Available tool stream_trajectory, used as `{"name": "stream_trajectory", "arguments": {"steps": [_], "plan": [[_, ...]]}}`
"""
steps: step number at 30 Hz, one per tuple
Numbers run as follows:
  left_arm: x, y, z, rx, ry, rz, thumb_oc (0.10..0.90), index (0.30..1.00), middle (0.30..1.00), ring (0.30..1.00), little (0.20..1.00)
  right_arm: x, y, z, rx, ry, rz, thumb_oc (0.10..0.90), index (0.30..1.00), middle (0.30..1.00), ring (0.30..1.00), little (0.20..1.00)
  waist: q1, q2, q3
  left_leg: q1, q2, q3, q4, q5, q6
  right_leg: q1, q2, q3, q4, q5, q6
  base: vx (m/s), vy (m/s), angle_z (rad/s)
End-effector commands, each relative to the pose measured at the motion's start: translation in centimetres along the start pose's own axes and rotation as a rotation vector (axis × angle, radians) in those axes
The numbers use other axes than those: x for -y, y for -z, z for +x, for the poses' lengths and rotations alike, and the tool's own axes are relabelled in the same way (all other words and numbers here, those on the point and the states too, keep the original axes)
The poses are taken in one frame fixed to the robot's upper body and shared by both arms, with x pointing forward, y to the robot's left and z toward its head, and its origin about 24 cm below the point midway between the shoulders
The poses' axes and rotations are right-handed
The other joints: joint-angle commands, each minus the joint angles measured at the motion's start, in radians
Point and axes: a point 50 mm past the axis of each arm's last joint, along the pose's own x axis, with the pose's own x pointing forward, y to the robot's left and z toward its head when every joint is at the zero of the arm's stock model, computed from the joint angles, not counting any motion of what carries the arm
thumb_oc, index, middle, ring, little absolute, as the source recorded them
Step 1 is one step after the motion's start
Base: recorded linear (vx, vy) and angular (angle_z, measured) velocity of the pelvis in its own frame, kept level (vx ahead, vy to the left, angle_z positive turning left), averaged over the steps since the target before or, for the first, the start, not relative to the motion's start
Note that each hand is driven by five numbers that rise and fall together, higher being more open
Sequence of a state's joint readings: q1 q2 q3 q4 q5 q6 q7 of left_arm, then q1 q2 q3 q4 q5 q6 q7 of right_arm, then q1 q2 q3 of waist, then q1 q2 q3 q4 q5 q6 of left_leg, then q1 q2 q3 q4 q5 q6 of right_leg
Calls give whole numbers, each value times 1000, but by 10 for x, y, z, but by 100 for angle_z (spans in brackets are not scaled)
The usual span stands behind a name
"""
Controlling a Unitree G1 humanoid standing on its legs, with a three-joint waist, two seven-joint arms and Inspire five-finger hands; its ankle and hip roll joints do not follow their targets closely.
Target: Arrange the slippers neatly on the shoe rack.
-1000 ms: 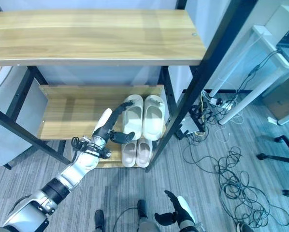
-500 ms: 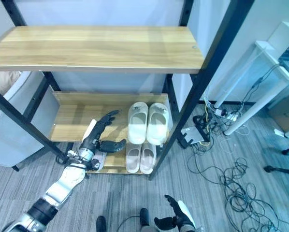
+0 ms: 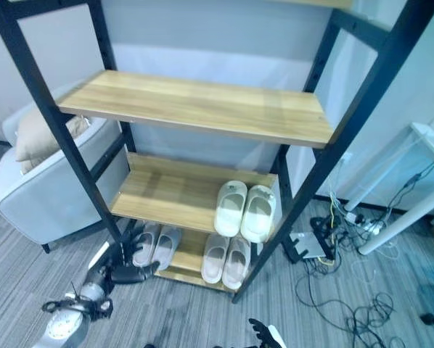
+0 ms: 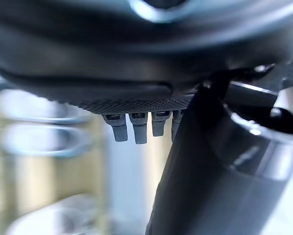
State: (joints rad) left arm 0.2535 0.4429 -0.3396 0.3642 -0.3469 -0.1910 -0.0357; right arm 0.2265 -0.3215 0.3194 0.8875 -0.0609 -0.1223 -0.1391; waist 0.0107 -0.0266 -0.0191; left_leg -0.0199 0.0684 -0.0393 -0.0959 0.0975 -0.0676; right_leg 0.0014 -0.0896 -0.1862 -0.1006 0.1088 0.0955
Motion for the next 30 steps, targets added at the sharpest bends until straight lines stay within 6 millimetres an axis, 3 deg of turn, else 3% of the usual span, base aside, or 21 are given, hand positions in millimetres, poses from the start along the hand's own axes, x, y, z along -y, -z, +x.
{"name": "stream_trajectory", "arguments": {"steps": [1, 2, 3, 4, 5, 7, 8, 10, 15, 19, 28, 30], "plan": [[1, -14, 18, 56, -22, 243, 800, 900, 900, 900, 900, 14, -13, 8, 39, 51, 24, 800, 900, 900, 900, 900, 2, -1, 18, -12, -50, 46, 9, -81, 18, -9, 10, -15, 13, -96, 41, -43, 29, 5], [-2, 3, 17, -19, -49, 278, 800, 900, 900, 900, 900, 13, -9, 8, 16, 50, 22, 800, 900, 900, 900, 900, 3, -1, 17, -9, -52, 46, 9, -82, 19, -7, 10, -14, 13, -97, 41, -31, 27, 3], [-4, 46, 10, -226, -100, 316, 800, 900, 900, 900, 900, 9, -2, 8, -32, 44, 28, 800, 900, 900, 900, 900, 4, -1, 16, -3, -53, 44, 9, -81, 19, -3, 9, -15, 13, -97, 39, 0, 0, 0], [-5, 63, 5, -312, -125, 329, 800, 900, 900, 900, 900, 7, 2, 8, -53, 42, 35, 800, 900, 900, 900, 900, 4, -1, 16, 0, -54, 44, 9, -82, 19, 0, 8, -17, 13, -98, 38, 0, 0, 0], [-5, 63, 5, -311, -126, 329, 800, 900, 900, 900, 900, 7, 2, 8, -53, 43, 35, 800, 900, 900, 900, 900, 4, -1, 17, 0, -54, 44, 9, -82, 19, 1, 8, -17, 13, -98, 38, -6, 8, 4], [-8, 94, -9, -497, -180, 317, 800, 900, 900, 900, 900, -1, 11, 7, -113, 33, 66, 800, 900, 900, 900, 900, 5, -4, 14, 6, -55, 41, 9, -83, 18, 7, 8, -19, 13, -101, 36, 0, 0, 0], [-8, 94, -8, -496, -180, 318, 800, 900, 900, 900, 900, -1, 11, 7, -112, 34, 66, 800, 900, 900, 900, 900, 4, -4, 15, 6, -55, 41, 9, -83, 18, 7, 8, -19, 13, -101, 36, 0, 0, 0], [-18, 136, -49, -794, -268, 251, 800, 900, 900, 900, 900, -13, 26, 3, -209, 8, 130, 800, 900, 900, 900, 900, 5, -9, 8, 13, -55, 40, 9, -85, 15, 14, 7, -20, 13, -104, 32, 0, 0, 0], [-24, 150, -73, -903, -339, 159, 800, 900, 900, 900, 900, -21, 42, -4, -301, -14, 214, 800, 900, 900, 900, 900, 6, -12, -3, 19, -57, 44, 9, -89, 14, 15, 6, -19, 13, -103, 33, 0, 0, 0], [-28, 143, -63, -847, -382, 99, 800, 900, 900, 900, 900, -28, 63, -15, -408, -37, 251, 800, 900, 900, 900, 900, 5, -12, -7, 19, -60, 39, 9, -89, 15, 16, 4, -24, 13, -102, 35, 2, 0, 1], [-28, 127, -42, -747, -360, 119, 800, 900, 900, 900, 900, -17, 69, -16, -444, 44, 454, 800, 900, 900, 900, 900, -12, -5, -10, 20, -57, 41, 9, -92, 14, 16, 4, -24, 13, -102, 37, 2, 0, 3], [-27, 125, -38, -731, -359, 106, 800, 900, 900, 900, 900, -13, 71, -16, -458, 79, 563, 800, 900, 900, 900, 900, -18, -4, -9, 18, -56, 45, 9, -91, 14, 13, 4, -21, 13, -99, 38, -22, -16, -4]]}}
